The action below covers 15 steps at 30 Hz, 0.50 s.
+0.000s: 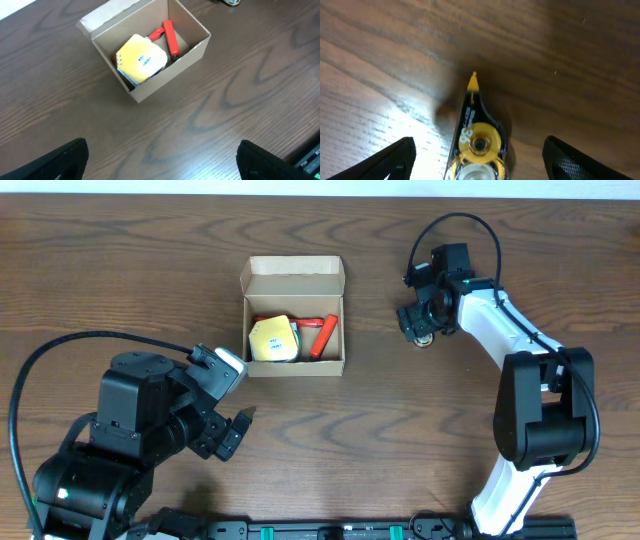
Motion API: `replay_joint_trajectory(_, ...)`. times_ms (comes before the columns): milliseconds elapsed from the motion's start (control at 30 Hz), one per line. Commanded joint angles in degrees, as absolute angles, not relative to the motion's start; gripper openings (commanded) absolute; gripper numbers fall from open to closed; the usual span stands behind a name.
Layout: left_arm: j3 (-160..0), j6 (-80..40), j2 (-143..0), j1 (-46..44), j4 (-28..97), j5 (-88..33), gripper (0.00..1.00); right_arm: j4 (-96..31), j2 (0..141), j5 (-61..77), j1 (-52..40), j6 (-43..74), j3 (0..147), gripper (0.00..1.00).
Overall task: Pack container
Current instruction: 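Move the right gripper to the brass correction tape and grasp it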
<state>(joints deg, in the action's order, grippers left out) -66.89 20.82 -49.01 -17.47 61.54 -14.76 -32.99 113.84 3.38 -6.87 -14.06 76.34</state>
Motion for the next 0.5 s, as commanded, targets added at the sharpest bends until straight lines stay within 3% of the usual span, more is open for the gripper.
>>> replay_joint_trajectory(0, -67.8, 21.2, -48.9, -17.6, 61.7, -14.4, 0.95, -33.0, 115.9, 3.6, -7.7, -13.4, 75.9, 0.82)
replay_joint_trajectory(467, -67.8, 21.2, -48.9, -17.6, 61.7, -14.4, 0.95, -34.1, 118.9, 3.9, -7.6, -11.6, 75.9, 0.72)
